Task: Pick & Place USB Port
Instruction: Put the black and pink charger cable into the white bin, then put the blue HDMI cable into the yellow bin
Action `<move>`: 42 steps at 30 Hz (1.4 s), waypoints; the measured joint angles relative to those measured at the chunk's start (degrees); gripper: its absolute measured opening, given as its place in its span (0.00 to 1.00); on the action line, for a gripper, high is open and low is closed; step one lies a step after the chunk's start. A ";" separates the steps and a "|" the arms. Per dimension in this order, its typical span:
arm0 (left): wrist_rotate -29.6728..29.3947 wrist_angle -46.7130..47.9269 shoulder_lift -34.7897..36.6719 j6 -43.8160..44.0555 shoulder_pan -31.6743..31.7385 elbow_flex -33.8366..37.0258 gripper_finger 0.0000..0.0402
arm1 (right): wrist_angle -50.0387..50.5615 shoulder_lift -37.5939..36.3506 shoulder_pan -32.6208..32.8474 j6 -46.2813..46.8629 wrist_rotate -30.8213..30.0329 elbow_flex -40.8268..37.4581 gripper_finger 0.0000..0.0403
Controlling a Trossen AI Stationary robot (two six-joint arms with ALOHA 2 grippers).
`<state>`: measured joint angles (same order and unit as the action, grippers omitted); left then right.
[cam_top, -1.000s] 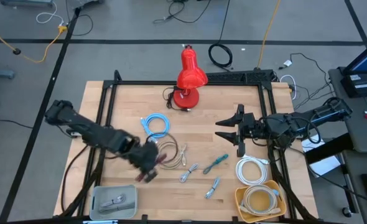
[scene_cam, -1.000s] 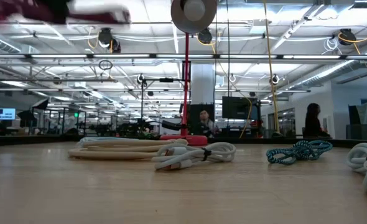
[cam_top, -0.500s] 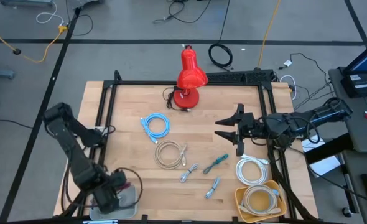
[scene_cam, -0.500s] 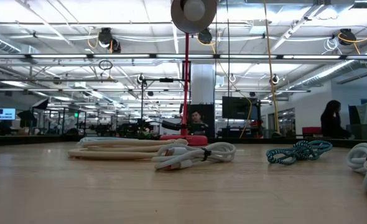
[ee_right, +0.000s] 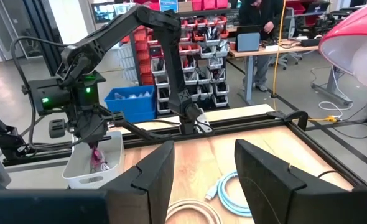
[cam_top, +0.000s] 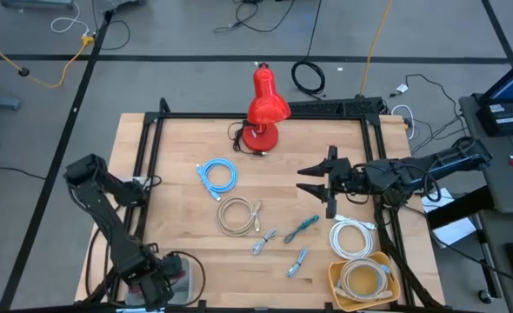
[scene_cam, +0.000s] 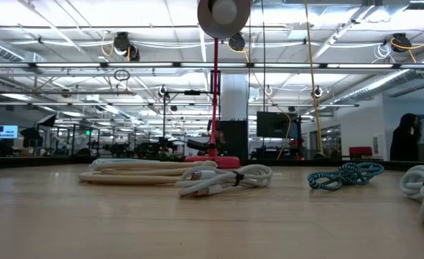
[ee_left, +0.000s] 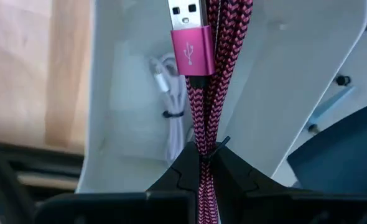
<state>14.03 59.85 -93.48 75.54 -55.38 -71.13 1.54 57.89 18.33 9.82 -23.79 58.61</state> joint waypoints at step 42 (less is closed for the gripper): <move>-35.15 7.23 18.90 11.16 36.68 -0.30 0.15 | 0.04 0.02 -1.07 1.49 -0.13 0.00 0.40</move>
<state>-21.12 67.08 -74.58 86.70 -18.70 -71.43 1.58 57.91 17.26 11.31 -23.92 58.61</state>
